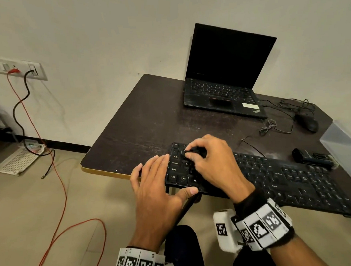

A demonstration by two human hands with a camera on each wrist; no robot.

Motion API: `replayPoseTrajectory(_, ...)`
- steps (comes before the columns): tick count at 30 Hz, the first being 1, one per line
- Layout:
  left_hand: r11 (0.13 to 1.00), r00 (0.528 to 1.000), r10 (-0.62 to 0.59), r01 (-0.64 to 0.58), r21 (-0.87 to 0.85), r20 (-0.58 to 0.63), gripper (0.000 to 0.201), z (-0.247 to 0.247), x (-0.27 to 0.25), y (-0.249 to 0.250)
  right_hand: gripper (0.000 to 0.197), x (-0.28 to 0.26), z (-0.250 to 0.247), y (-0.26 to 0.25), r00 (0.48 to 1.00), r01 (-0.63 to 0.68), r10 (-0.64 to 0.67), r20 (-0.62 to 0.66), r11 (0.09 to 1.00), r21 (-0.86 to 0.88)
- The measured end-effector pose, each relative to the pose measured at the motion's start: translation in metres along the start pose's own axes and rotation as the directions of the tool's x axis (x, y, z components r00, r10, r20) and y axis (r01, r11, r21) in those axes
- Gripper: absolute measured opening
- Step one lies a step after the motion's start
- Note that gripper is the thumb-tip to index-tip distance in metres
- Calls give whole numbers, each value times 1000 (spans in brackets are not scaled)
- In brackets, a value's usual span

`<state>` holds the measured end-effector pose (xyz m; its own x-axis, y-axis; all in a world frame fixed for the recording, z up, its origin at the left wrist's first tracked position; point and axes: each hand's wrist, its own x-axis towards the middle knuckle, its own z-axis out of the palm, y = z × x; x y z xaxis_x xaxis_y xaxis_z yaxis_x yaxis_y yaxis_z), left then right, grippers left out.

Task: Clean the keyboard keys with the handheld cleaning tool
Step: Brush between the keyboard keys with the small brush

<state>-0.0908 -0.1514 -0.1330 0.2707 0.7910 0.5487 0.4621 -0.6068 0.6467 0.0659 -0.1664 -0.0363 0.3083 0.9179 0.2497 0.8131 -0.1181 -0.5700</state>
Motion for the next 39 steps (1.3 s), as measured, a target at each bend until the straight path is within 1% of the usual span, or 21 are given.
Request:
replayPoseTrajectory(1, 1000, 1000, -3, 3, 6, 6, 102, 0, 0, -1, 5, 5, -1, 0, 999, -18, 17, -29, 1000, -17)
replayPoseTrajectory(2, 1000, 1000, -7, 7, 12, 11, 103, 0, 0, -1, 6, 9, 0, -2, 999, -17, 16, -30, 999, -39)
replayPoseTrajectory(6, 1000, 1000, -1, 1, 2, 9, 101, 0, -1, -1, 6, 2, 11, -15, 994, 29, -28, 103, 1000, -10)
replayPoseTrajectory(7, 1000, 1000, -1, 1, -1, 10, 101, 0, -1, -1, 6, 0, 10, -14, 995, 19, -19, 95, 1000, -4)
replayPoseTrajectory(10, 1000, 1000, 0, 0, 3, 3, 105, 1, 1, -1, 7, 13, 2, -8, 998, -64, 63, -13, 996, -54)
replayPoseTrajectory(11, 1000, 1000, -4, 4, 6, 9, 105, 1, 0, -2, 7, 17, 1, -9, 997, -74, 73, -19, 995, -70)
replayPoseTrajectory(15, 1000, 1000, -5, 5, -4, 7, 104, 1, -1, -2, 10, 8, 5, -18, 993, -29, 36, 112, 997, -70)
replayPoseTrajectory(16, 1000, 1000, -2, 2, -11, 7, 103, 1, 0, -2, 11, 6, 3, -15, 993, -36, 43, 113, 997, -63)
replayPoseTrajectory(20, 1000, 1000, -2, 2, -5, 0, 103, 1, 1, -2, 14, 17, -9, -8, 991, -126, 129, 19, 987, -100)
replayPoseTrajectory(21, 1000, 1000, -1, 1, -3, 4, 104, 1, 0, -2, 15, 19, -8, -10, 991, -124, 127, 29, 987, -100)
replayPoseTrajectory(25, 1000, 1000, -7, 7, -5, 8, 102, 1, 0, -2, 23, 11, -1, -12, 987, -46, 62, 147, 993, -110)
replayPoseTrajectory(26, 1000, 1000, -4, 4, -9, 5, 100, 1, 0, -2, 24, 8, -6, -8, 987, -56, 70, 147, 994, -93)
replayPoseTrajectory(28, 1000, 1000, -1, 1, -14, -4, 99, 1, 0, -2, 24, 7, -16, 0, 989, -100, 107, 98, 992, -75)
replayPoseTrajectory(30, 1000, 1000, -7, 7, -1, -6, 99, 1, 1, -2, 24, 9, -20, 1, 991, -103, 111, 75, 990, -99)
replayPoseTrajectory(32, 1000, 1000, -10, 10, 3, -1, 98, 1, -1, -2, 24, 2, -18, -3, 991, -57, 67, 117, 994, -88)
replayPoseTrajectory(34, 1000, 1000, -12, 12, 4, -1, 96, 1, 0, -3, 24, -13, -17, -2, 985, -9, 13, 170, 1000, -24)
replayPoseTrajectory(35, 1000, 1000, -14, 14, 5, 1, 96, 1, -1, -2, 25, -23, -19, 1, 986, -4, 2, 168, 1000, 11)
replayPoseTrajectory(37, 1000, 1000, -20, 20, 15, -10, 96, 1, 0, -1, 26, -35, -22, 9, 997, -14, 9, 79, 998, 58)
replayPoseTrajectory(39, 999, 1000, -24, 24, 31, 3, 95, 1, 0, -1, 27, -43, -21, 10, 1000, 24, -24, 4, 999, 34)
